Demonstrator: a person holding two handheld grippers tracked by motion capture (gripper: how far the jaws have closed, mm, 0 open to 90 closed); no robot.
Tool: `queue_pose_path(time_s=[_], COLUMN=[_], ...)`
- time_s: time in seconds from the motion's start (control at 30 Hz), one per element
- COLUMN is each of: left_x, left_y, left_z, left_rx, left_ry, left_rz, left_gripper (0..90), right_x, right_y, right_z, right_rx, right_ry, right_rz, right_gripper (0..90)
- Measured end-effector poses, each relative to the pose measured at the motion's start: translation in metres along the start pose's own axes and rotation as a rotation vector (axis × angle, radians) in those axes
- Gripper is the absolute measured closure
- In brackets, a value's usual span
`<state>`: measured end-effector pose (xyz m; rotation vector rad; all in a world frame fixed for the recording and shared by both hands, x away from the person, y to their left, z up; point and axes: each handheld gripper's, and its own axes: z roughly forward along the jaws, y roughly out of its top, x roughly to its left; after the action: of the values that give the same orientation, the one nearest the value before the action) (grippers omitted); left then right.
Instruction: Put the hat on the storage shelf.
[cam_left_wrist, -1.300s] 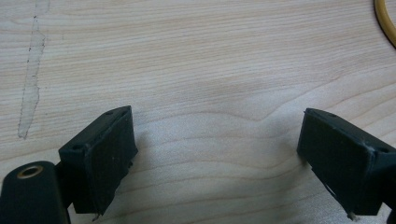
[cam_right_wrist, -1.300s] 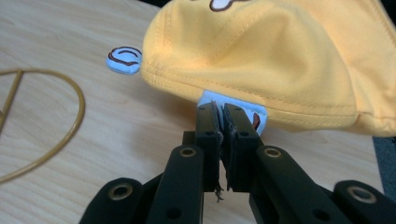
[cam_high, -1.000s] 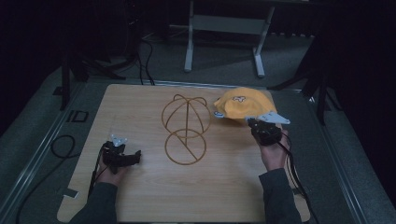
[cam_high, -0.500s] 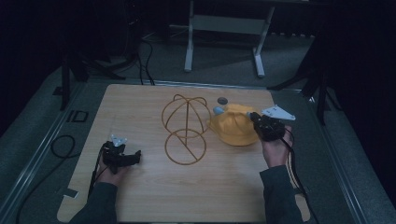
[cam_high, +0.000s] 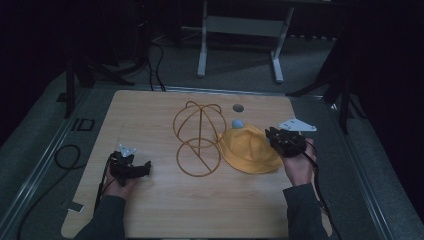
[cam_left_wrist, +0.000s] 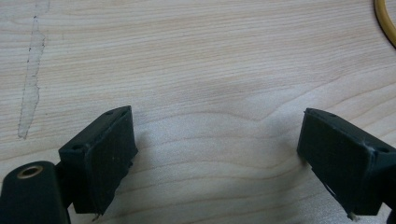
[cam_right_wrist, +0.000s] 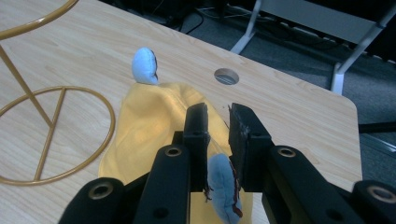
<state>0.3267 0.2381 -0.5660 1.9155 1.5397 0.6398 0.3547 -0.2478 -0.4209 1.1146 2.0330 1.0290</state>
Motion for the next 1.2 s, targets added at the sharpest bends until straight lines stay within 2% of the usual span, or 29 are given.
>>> queue_pose_path(time_s=[0.2, 0.33, 0.53, 0.9, 1.1, 1.2], left_x=[0.000, 0.000, 0.000, 0.000, 0.000, 0.000], left_y=[0.000, 0.000, 0.000, 0.000, 0.000, 0.000], left_z=[0.000, 0.000, 0.000, 0.000, 0.000, 0.000], left_rx=[0.000, 0.000, 0.000, -0.002, 0.000, 0.000], left_ry=[-0.001, -0.001, 0.000, 0.000, -0.001, 0.000], left_rz=[-0.001, 0.000, 0.000, -0.002, 0.000, 0.000], left_gripper=[11.5, 11.5, 11.5, 11.5, 11.5, 11.5], right_x=[-0.003, -0.003, -0.006, -0.010, -0.011, -0.011], right_y=[0.003, 0.005, 0.011, 0.026, 0.033, 0.038], right_z=[0.008, 0.015, 0.022, 0.036, 0.045, 0.048], right_rx=[0.065, 0.119, 0.163, 0.253, 0.326, 0.349], right_ry=[0.045, 0.072, 0.122, 0.168, 0.200, 0.227], right_rz=[-0.022, -0.070, -0.112, -0.192, -0.243, -0.258], right_gripper=[73.0, 71.3, 66.4, 60.3, 56.5, 55.1])
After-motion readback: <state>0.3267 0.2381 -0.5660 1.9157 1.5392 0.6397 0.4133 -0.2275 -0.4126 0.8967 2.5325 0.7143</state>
